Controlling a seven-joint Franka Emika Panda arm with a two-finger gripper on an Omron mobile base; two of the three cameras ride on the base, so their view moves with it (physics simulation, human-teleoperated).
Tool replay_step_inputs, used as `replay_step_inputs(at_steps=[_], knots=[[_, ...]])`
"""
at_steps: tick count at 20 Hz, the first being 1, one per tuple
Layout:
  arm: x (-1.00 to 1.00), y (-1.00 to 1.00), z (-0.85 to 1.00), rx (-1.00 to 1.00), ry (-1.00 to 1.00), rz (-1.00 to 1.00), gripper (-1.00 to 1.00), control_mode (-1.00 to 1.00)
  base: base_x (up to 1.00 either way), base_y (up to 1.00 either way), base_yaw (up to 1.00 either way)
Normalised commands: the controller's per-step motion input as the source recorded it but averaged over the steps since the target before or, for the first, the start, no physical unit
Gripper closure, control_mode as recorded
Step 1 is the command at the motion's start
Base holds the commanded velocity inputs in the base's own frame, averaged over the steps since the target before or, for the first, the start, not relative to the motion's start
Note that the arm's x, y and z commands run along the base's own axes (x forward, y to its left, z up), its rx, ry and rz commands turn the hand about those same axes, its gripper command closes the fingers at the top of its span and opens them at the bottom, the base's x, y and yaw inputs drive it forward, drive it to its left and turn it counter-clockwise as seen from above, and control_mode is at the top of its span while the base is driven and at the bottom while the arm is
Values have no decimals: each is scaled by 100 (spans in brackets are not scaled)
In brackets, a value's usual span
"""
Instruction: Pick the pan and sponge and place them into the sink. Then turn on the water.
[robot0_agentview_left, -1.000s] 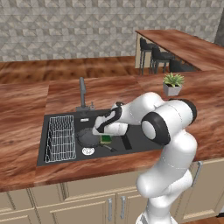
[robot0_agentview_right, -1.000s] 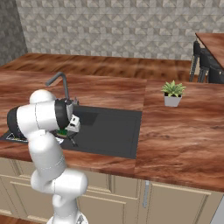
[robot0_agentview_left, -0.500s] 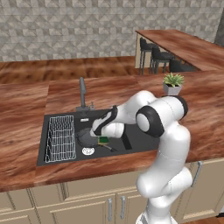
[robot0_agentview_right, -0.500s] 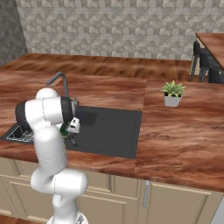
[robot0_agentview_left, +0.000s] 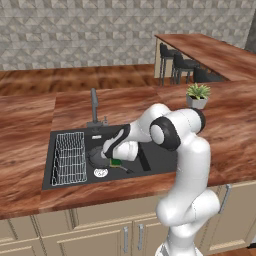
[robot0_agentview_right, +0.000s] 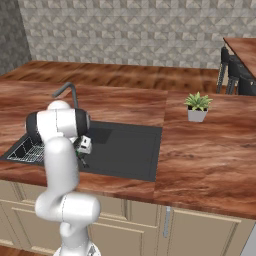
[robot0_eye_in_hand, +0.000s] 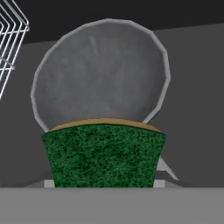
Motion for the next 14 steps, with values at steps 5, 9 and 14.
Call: replay_step_inputs(at_steps=[5,9,14], knots=[[24,7,-19,0,-1,1,100,-100,0,0,0],[27,7,-16,0,0,1,100,-100,0,0,0],[26,9,-18,0,-1,1,100,-100,0,0,0]])
